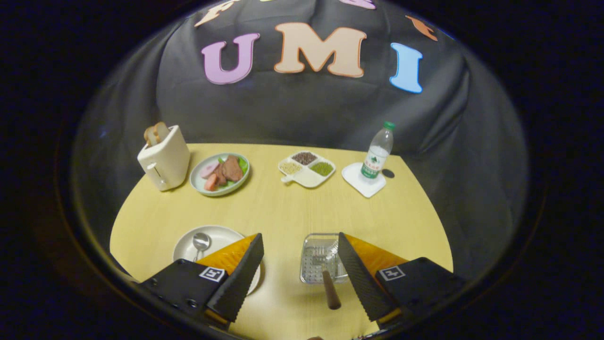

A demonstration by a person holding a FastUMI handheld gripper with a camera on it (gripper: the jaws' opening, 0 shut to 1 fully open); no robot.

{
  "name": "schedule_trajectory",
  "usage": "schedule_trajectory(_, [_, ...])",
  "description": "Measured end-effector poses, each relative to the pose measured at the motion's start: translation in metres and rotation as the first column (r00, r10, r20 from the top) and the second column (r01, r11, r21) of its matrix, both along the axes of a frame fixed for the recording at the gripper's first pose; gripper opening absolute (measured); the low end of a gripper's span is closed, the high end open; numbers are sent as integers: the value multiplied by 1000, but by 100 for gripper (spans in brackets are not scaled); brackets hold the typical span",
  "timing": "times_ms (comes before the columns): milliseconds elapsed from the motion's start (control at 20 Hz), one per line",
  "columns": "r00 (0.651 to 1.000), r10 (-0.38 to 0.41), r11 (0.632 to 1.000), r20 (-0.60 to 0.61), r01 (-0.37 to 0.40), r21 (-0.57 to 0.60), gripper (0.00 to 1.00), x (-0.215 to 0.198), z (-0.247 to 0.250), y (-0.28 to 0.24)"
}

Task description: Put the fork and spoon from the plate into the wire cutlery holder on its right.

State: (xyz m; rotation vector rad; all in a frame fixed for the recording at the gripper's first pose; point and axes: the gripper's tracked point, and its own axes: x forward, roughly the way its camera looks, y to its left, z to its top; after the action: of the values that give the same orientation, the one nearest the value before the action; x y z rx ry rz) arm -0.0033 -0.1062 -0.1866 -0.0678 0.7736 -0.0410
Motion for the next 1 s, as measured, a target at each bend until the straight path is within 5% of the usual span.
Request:
schedule_trajectory(400, [985,59,996,164,-69,52,100,3,18,64])
schedule_trajectory(1000, [974,209,975,85,-214,51,100,-20,-41,145])
